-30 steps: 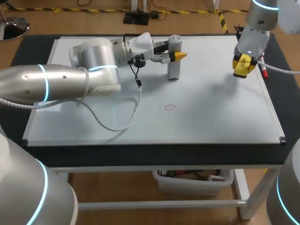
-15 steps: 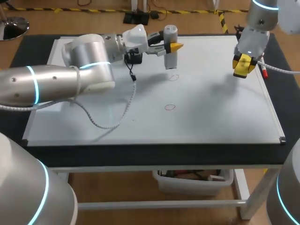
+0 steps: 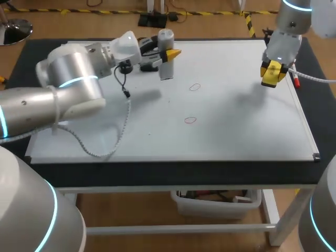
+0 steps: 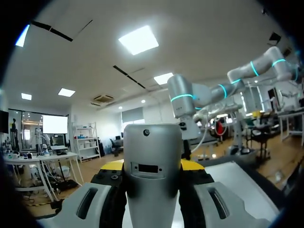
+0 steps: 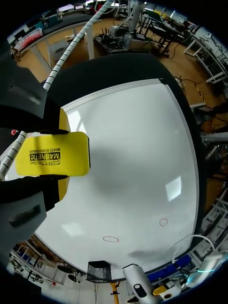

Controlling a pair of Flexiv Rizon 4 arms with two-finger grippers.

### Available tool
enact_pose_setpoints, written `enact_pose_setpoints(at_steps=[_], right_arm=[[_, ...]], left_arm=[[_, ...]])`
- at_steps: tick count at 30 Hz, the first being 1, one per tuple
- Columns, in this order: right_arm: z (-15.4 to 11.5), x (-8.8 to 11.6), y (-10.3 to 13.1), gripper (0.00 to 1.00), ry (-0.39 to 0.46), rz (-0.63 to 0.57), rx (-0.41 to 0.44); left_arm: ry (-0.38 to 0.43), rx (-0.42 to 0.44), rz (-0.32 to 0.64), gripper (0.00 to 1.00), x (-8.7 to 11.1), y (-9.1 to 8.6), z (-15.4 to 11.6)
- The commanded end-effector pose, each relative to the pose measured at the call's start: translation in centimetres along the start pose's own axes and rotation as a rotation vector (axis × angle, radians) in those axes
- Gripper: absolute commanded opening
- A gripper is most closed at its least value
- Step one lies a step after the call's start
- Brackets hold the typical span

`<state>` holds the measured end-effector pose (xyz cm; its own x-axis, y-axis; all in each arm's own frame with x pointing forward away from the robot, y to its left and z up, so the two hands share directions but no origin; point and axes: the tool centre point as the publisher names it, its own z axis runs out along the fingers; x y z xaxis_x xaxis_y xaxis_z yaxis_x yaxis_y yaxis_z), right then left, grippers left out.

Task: Pick up the inspection probe, press it on each red-marked spot on the whiteboard one by one, put down the probe, pick up the eraser, and wipe off all the red marks.

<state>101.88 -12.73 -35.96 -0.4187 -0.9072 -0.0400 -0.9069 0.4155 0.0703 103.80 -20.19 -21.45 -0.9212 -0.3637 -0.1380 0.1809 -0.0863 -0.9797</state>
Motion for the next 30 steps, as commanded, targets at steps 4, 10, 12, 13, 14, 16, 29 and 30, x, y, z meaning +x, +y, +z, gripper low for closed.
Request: enact_pose_setpoints(at_steps=[4, 10, 12, 13, 14, 16, 29, 30], right_arm=[[-0.1, 0.0, -0.1, 0.00, 0.003, -0.002, -0.001], [-0.1, 0.0, -0.1, 0.00, 0.003, -0.002, -0.001], [-0.1, 0.0, -0.1, 0.00, 0.003, -0.002, -0.001], [-0.1, 0.0, -0.1, 0.00, 0.003, -0.002, -0.001], [-0.1, 0.0, -0.1, 0.00, 0.003, -0.002, -0.001], [-0.1, 0.0, -0.1, 0.00, 0.003, -0.002, -0.001], [-0.1, 0.0, -0.1, 0.00, 0.003, -0.002, -0.001], [-0.1, 0.0, -0.1, 0.00, 0.003, -0.002, -0.001]], left_arm=[[-0.252, -0.030, 0.022, 0.00, 1.3, -2.3, -8.7], [-0.335, -0.049, 0.027, 0.00, 1.5, -2.7, -12.9], [-0.362, -0.054, 0.026, 0.00, 1.6, -2.8, -14.4], [-0.374, -0.052, 0.025, 0.00, 1.6, -2.8, -15.0], [-0.383, -0.055, 0.026, 0.00, 1.5, -2.8, -15.7], [-0.400, -0.058, 0.026, 0.00, 1.5, -2.8, -16.7], [-0.347, -0.063, -0.016, 0.00, -1.8, -2.2, -22.0], [-0.350, -0.068, -0.016, 0.00, -2.1, -2.2, -22.1]])
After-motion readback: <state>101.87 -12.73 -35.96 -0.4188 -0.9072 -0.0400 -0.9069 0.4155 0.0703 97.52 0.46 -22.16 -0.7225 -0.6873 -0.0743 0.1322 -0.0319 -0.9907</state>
